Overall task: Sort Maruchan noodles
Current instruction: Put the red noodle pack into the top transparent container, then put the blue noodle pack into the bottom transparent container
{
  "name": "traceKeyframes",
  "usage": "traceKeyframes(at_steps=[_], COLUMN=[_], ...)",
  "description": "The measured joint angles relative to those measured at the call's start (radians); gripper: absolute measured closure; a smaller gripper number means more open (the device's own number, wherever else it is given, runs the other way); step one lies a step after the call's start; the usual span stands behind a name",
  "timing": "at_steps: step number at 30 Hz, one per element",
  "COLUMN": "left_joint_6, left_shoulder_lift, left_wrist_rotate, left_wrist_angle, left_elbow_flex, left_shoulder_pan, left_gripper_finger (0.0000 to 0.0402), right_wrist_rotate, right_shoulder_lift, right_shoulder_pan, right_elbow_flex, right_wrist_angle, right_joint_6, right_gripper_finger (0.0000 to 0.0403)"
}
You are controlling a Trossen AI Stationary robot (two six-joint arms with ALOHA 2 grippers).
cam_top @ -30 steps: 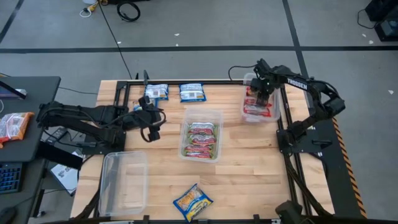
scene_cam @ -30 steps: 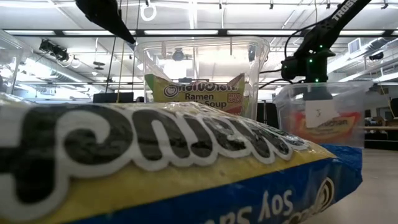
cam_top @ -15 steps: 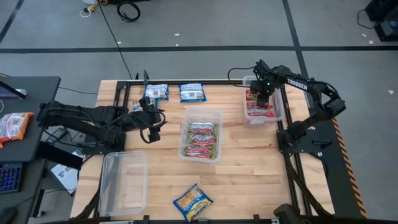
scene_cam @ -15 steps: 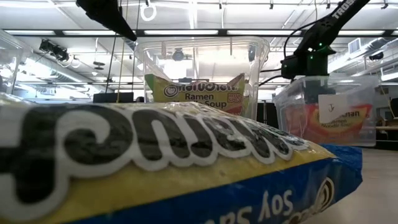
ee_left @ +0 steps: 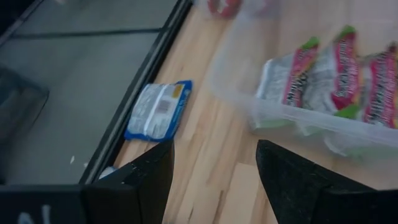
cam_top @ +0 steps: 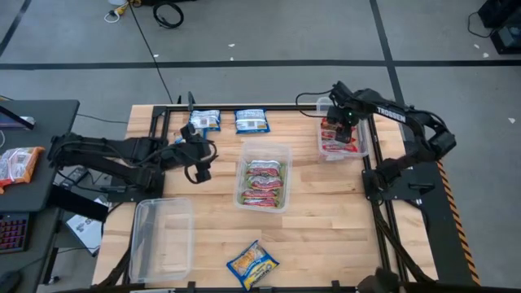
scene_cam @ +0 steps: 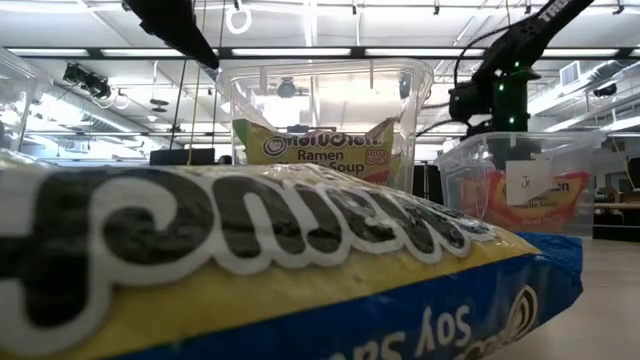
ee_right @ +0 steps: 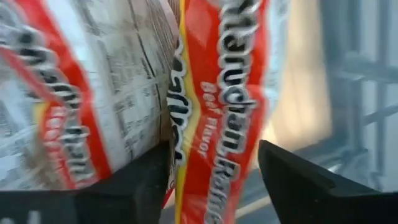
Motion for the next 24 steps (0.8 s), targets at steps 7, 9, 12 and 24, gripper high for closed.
traceKeyframes(at_steps=[7, 9, 12, 24], left_joint_6=[-0.162, -0.2, -0.223, -0.228], left_shoulder_lift=[0.0, 0.0, 0.0, 0.113], left_wrist_rotate=[0.006, 0.009, 0.01, 0.071], left_wrist_angle=[-0.108, -0.119, -0.118, -0.003], left_elbow_flex=[-0.05, -0.099, -0.179, -0.269], left_shoulder_pan=[0.129, 0.173, 0.239, 0.482], left_gripper_finger=[0.017, 0.017, 0.017, 0.0109], right_wrist_rotate=[0.042, 0.043, 0.045, 0.022], right_shoulder_lift=[-0.178, -0.238, -0.32, -0.431], right_shoulder_pan=[0.114, 0.166, 0.256, 0.583], right_elbow_flex=[0.002, 0.002, 0.002, 0.004], right_wrist_angle=[-0.006, -0.004, 0.008, 0.161], right_joint_6=[0.032, 0.061, 0.097, 0.252], right_gripper_finger=[0.0107, 0.0105, 0.0106, 0.011])
